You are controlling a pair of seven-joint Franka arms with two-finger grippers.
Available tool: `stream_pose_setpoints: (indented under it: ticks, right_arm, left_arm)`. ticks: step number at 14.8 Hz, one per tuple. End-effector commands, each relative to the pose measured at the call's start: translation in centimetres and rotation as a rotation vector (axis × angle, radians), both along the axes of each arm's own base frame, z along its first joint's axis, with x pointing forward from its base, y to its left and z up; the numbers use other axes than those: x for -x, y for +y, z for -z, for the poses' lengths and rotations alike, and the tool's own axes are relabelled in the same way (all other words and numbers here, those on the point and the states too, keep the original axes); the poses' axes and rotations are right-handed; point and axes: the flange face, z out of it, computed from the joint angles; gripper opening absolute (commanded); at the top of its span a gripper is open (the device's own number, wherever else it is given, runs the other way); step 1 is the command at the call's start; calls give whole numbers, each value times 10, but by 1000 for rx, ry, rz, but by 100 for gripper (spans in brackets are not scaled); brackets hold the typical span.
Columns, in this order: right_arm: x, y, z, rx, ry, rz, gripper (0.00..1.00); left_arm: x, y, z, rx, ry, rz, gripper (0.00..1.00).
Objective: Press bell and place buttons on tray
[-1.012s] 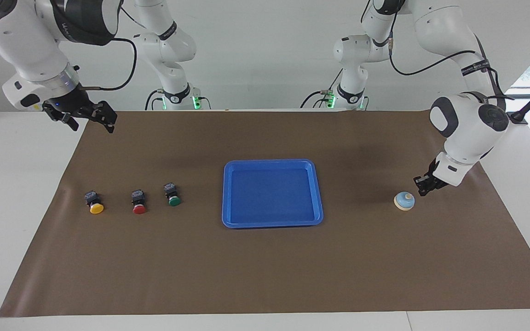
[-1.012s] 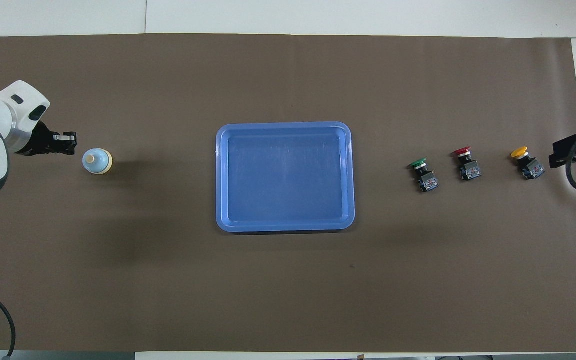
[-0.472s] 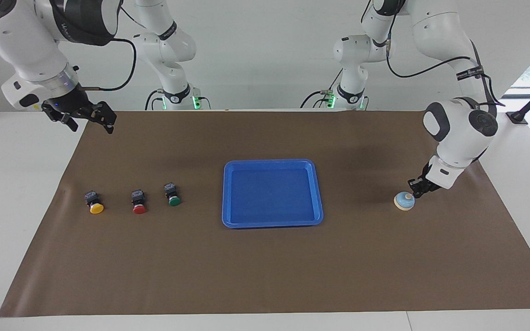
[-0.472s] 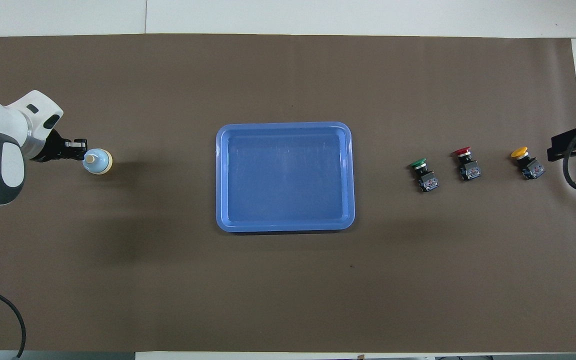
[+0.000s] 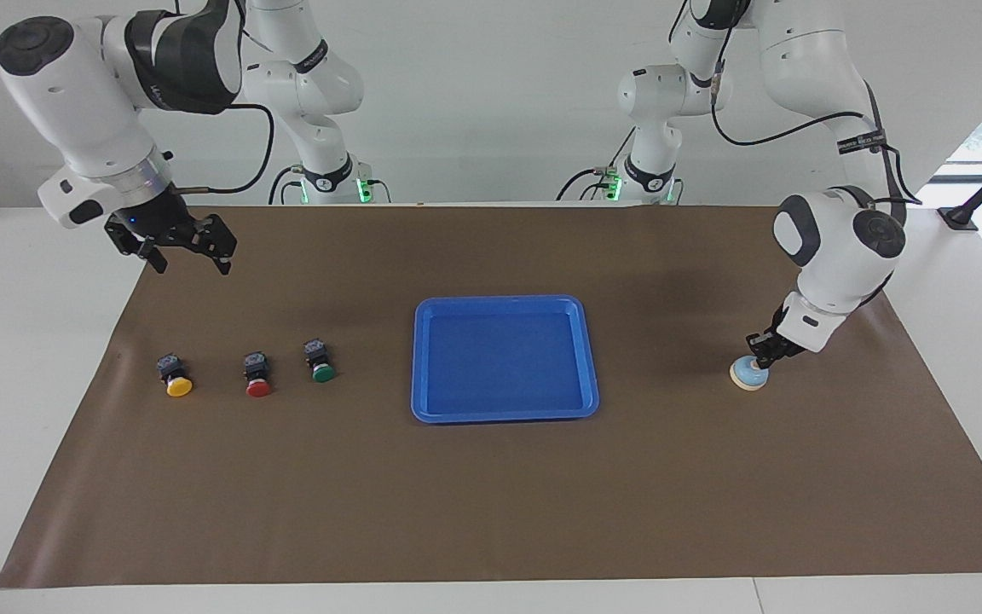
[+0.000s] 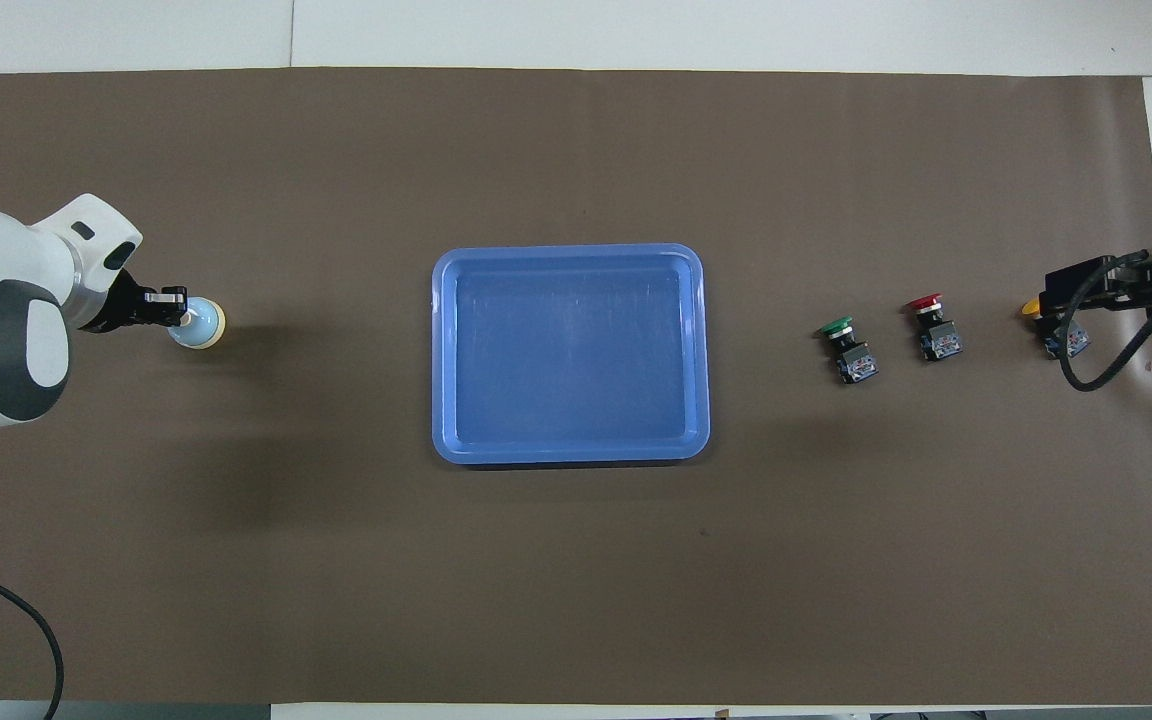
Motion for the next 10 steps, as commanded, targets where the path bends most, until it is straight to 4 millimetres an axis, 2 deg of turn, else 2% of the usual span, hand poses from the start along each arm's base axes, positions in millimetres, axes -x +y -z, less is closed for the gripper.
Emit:
stream_pose_setpoints:
  ticks: [1, 3, 5, 7, 8, 10]
  right_arm:
    - [2, 13, 3, -23, -17, -16, 100]
    - [1, 14, 9, -23, -18, -19, 100]
    - [-10, 15, 30, -24, -26, -18, 100]
    - [-21, 36, 57, -49, -60, -30, 100]
    - [-28, 40, 81, -47, -88, -23, 100]
    - [-28, 61, 111, -45, -104, -57, 100]
  left_arm:
    - [5, -3, 15, -10, -1, 8, 0]
    - [-5, -1, -6, -7, 22, 3, 0]
    - [-15, -2, -40, -2, 65, 4, 0]
    - [-20, -6, -74, 17, 98, -4, 0]
    - [-19, -7, -100, 21, 124, -19, 0]
    - [-9, -9, -144, 26, 123, -16, 0]
